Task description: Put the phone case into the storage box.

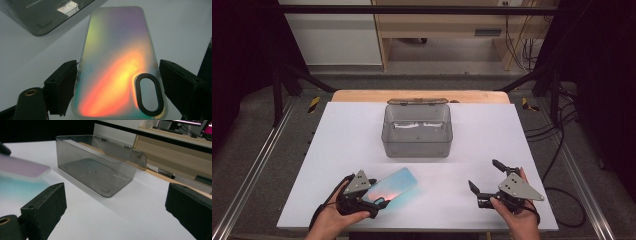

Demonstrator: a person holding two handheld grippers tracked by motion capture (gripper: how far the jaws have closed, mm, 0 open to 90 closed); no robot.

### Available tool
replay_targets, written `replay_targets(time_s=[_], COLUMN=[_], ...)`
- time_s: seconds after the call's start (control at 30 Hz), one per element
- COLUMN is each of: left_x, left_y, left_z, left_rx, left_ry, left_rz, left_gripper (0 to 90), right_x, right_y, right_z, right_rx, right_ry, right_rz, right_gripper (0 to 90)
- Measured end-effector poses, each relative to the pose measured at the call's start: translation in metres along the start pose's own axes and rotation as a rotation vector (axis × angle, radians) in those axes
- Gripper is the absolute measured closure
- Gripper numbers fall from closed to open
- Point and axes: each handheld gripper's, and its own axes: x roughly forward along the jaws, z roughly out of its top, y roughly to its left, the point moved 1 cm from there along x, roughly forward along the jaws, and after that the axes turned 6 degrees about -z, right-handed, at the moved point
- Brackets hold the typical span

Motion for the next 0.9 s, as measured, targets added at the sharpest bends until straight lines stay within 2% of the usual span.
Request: replay_targets(time_s=[0.17,0.27,0.3,0.33,0.4,0.43,0.5,0.6,0.63,0.67,0.7,0.77,0.9], left_x=[-0.020,-0.028,-0.028,-0.033,-0.035,-0.039,-0.043,-0.047,-0.047,-0.050,-0.050,-0.052,-0.056], left_y=[0.011,0.016,0.016,0.018,0.020,0.021,0.023,0.024,0.024,0.024,0.024,0.022,0.019], left_z=[0.033,0.051,0.051,0.062,0.068,0.079,0.090,0.107,0.107,0.117,0.117,0.130,0.145], left_rx=[0.017,0.032,0.032,0.047,0.049,0.054,0.058,0.070,0.070,0.080,0.080,0.097,0.123], left_ry=[-0.004,-0.011,-0.011,-0.006,-0.007,-0.006,-0.007,-0.009,-0.009,-0.005,-0.005,0.003,0.012], left_rz=[-0.002,0.003,0.003,0.006,0.006,0.005,0.003,0.005,0.005,0.004,0.004,0.003,0.000], left_gripper=[17.5,17.5,17.6,17.5,17.5,17.5,17.5,17.5,17.5,17.5,17.5,17.5,17.5], right_x=[0.010,0.016,0.016,0.020,0.022,0.024,0.027,0.030,0.030,0.032,0.032,0.036,0.040], right_y=[0.011,0.019,0.019,0.025,0.028,0.034,0.040,0.048,0.048,0.051,0.051,0.056,0.062], right_z=[0.021,0.032,0.032,0.041,0.045,0.054,0.062,0.073,0.073,0.081,0.081,0.091,0.105], right_rx=[-0.072,-0.136,-0.136,-0.170,-0.187,-0.217,-0.250,-0.297,-0.297,-0.321,-0.321,-0.353,-0.402], right_ry=[-0.004,0.000,0.000,0.001,-0.005,-0.008,-0.013,-0.018,-0.018,-0.025,-0.025,-0.038,-0.055], right_rz=[0.023,0.023,0.023,0.040,0.050,0.067,0.083,0.102,0.102,0.113,0.113,0.116,0.116], right_gripper=[3.7,3.6,3.6,3.6,3.6,3.6,3.7,3.9,3.9,4.0,4.0,4.3,5.8])
